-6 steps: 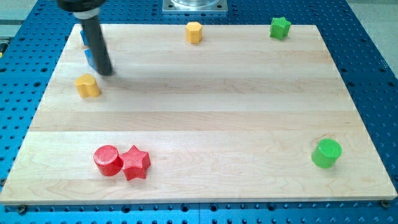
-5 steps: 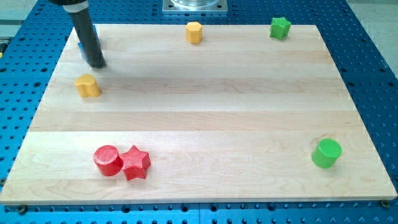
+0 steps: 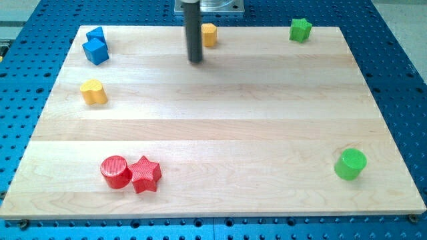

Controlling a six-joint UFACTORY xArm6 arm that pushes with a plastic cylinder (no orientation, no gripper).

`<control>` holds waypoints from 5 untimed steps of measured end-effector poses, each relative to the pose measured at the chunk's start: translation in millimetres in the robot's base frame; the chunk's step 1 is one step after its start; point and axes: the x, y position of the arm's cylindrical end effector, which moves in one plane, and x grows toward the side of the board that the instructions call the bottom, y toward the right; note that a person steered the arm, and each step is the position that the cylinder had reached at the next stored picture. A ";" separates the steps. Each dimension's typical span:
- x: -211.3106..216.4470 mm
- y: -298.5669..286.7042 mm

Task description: Place the yellow hexagon diagonally right to the yellow heart

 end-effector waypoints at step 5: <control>-45.1 -37.0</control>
